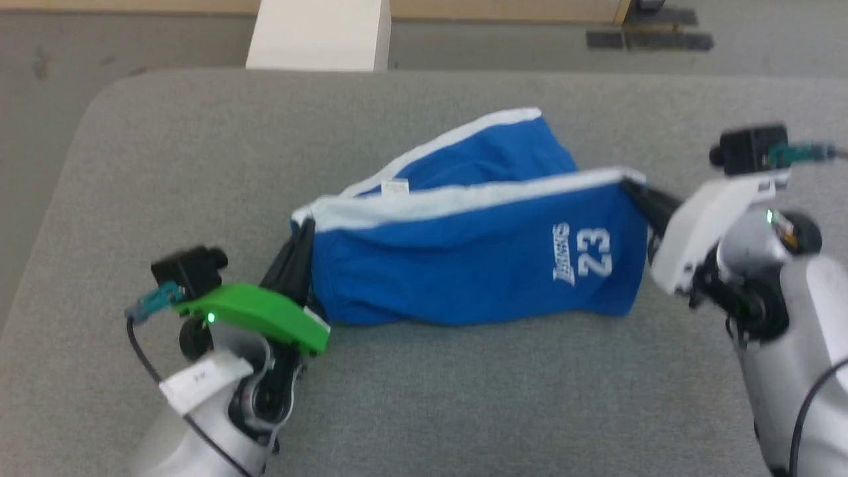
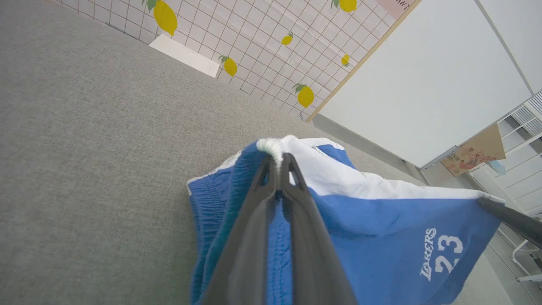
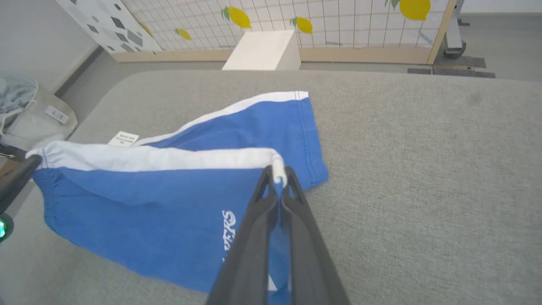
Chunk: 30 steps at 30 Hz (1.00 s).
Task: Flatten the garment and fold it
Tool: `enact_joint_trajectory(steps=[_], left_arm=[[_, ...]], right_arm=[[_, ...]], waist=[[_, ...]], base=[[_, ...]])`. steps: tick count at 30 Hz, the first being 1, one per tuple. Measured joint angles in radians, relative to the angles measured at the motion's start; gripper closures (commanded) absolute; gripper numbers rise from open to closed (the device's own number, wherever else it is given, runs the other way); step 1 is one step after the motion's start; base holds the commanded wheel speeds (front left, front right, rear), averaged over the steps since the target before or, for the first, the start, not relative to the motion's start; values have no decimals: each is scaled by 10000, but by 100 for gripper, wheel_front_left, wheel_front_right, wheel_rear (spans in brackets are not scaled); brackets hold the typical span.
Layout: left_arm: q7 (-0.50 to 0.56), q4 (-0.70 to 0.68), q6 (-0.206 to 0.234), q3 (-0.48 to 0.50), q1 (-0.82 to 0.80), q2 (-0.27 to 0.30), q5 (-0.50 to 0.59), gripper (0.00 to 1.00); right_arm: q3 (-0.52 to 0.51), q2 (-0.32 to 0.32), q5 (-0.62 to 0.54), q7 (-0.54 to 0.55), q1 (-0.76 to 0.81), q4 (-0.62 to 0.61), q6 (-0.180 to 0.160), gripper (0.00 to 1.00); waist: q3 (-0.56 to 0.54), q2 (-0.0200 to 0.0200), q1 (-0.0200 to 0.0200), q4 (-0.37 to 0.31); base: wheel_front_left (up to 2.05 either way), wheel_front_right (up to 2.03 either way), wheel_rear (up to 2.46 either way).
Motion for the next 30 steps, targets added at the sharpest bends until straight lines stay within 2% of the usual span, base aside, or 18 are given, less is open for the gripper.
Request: enact_joint_trajectory(steps=[7,13,23,30], left_arm=[[151,395,-12,-46,-1093,-311,61,100],[-121,510,-134,19,-1472,-447,100,100],[-546,-46,-199,453,-1504,-564,117,100],[-541,-79,-286,318,-1540,-688,117,100]], right_arm=[[454,-242,-270,-203,-2010,1346,0,100],[892,-359,-520,-639,-3525,2435,0,100],[1214,-491,-828,-1367,-5255,3910,0,100],[1283,-548,-1160,-1511,-6038,4870,0,100]], waist=[[1100,0,0,208],[2022,0,1,471],[2987,0,1,1040],[3413,0,1,1353]], base=[[0,0,0],[0,0,0],[0,0,0],[0,0,0]])
